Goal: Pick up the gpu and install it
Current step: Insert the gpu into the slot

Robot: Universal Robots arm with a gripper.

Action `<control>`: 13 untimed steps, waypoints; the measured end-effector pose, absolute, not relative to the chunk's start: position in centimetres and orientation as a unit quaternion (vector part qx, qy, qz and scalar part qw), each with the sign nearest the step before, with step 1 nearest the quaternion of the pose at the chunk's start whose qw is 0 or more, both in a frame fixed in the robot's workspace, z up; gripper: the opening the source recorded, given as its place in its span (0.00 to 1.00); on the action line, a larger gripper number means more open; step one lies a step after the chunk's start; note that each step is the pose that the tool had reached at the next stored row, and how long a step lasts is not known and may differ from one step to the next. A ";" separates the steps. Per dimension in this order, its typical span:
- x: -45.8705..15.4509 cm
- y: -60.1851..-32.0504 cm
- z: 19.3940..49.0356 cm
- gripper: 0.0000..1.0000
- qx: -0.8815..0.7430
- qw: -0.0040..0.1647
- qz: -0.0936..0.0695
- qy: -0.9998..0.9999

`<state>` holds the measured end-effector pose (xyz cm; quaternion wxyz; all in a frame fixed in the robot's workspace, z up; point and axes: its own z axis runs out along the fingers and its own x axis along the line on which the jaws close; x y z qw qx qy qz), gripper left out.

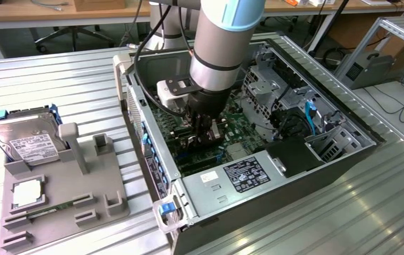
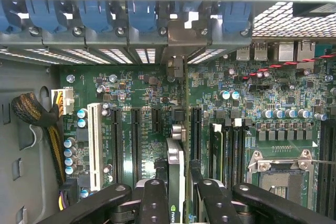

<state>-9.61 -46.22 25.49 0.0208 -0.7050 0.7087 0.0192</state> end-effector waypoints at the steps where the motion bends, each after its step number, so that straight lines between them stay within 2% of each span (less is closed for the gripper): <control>1: -9.6 -46.2 25.5 0.26 -0.705 0.021 0.019 0.709; 2: -9.6 -46.2 25.3 0.27 -0.705 0.023 0.020 0.709; 4: -9.6 -46.2 25.5 0.39 -0.705 0.021 0.019 0.709; 6: -9.6 -46.2 25.5 0.39 -0.705 0.021 0.019 0.709; 7: -9.6 -46.2 25.5 0.46 -0.705 0.021 0.019 0.709; 13: -9.6 -46.2 25.5 0.46 -0.705 0.021 0.019 0.709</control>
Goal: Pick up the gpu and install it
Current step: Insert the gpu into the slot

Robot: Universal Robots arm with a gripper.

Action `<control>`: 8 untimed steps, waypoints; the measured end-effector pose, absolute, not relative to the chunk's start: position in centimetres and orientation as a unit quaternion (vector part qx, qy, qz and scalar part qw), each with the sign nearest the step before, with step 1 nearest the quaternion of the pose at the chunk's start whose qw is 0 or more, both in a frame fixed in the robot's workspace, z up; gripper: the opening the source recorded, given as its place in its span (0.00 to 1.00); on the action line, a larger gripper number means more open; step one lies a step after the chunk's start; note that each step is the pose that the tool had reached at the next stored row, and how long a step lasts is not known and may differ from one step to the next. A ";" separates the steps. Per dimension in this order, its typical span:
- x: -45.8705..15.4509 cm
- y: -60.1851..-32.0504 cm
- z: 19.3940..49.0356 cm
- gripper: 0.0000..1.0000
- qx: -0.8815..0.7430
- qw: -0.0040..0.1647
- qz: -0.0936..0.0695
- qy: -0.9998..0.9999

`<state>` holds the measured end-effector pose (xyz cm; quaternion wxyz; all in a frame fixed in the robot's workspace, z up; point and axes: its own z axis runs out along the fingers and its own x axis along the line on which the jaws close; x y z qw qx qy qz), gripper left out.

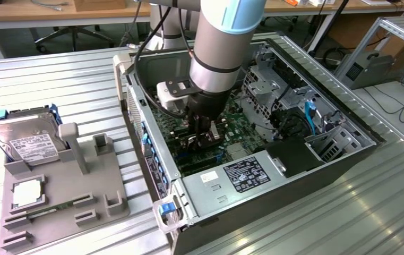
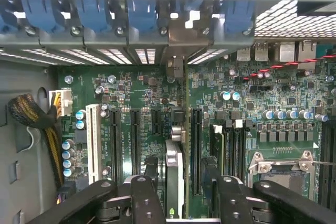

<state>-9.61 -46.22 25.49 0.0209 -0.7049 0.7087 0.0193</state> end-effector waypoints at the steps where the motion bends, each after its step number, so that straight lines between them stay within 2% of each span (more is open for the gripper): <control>1: -9.6 -46.2 25.5 0.46 -0.705 0.021 0.019 0.709; 2: -9.6 -46.2 25.5 0.47 -0.705 0.021 0.019 0.709; 4: -9.6 -46.2 25.5 0.59 -0.705 0.021 0.019 0.709; 5: -9.6 -46.2 25.5 0.59 -0.705 0.021 0.019 0.709; 7: -9.6 -46.2 25.5 0.72 -0.705 0.021 0.019 0.709; 8: -9.6 -46.2 25.5 0.72 -0.705 0.021 0.019 0.709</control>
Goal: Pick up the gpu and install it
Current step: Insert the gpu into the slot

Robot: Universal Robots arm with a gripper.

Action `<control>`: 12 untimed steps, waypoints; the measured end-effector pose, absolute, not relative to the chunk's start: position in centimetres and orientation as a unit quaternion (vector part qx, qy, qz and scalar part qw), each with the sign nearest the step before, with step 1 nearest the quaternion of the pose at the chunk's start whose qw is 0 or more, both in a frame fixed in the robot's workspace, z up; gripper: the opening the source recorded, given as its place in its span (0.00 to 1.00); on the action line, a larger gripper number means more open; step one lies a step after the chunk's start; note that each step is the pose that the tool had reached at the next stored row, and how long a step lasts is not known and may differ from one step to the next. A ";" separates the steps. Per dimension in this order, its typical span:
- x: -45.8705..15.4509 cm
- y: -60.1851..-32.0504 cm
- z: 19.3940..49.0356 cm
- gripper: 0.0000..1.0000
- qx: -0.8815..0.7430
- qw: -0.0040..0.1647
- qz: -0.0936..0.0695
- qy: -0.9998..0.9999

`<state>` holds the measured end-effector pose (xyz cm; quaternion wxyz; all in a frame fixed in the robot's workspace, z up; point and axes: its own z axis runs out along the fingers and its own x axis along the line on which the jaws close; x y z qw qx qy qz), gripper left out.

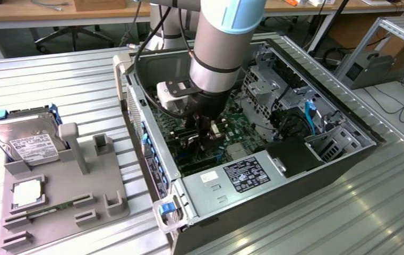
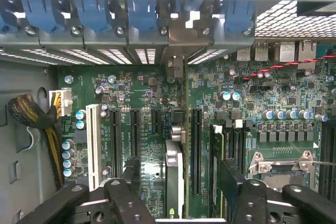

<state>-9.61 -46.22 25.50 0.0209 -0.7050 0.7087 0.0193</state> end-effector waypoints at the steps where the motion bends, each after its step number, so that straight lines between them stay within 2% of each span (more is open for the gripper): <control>1: -9.6 -46.2 25.6 0.72 -0.705 0.021 0.019 0.709; 12: -9.6 -46.2 29.3 0.72 -0.705 0.021 0.019 0.709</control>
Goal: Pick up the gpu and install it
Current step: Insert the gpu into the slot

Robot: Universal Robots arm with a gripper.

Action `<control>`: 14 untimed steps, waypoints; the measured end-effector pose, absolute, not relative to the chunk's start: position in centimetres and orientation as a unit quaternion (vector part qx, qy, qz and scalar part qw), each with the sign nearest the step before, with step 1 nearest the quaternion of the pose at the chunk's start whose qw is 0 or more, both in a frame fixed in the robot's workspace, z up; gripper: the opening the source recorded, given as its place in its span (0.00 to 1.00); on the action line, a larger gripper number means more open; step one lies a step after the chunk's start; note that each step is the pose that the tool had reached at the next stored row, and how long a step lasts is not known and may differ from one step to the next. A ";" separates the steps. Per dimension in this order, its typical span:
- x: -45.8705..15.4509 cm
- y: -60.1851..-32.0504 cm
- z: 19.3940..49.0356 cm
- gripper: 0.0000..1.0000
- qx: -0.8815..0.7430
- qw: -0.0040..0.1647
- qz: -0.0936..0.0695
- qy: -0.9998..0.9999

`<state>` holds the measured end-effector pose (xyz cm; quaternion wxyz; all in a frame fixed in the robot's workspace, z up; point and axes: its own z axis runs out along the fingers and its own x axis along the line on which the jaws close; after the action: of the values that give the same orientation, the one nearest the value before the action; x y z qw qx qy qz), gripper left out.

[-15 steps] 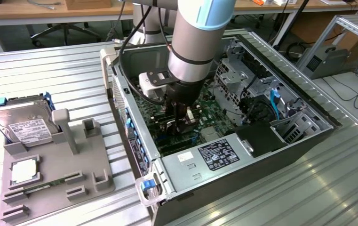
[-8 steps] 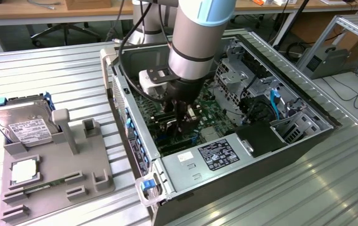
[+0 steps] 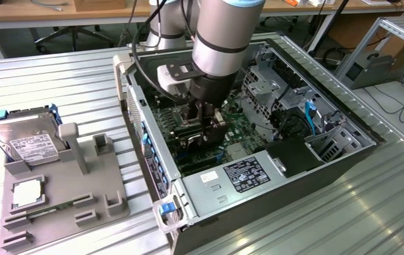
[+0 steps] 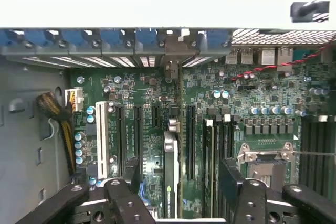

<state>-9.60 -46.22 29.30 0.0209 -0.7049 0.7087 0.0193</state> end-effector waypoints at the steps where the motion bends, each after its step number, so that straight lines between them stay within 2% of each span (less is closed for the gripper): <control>1: -9.6 -46.2 29.7 0.72 -0.705 0.021 0.019 0.709; 14: -9.5 -46.2 34.4 0.72 -0.705 0.021 0.019 0.709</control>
<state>-9.54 -46.22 34.37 0.0210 -0.7049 0.7087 0.0193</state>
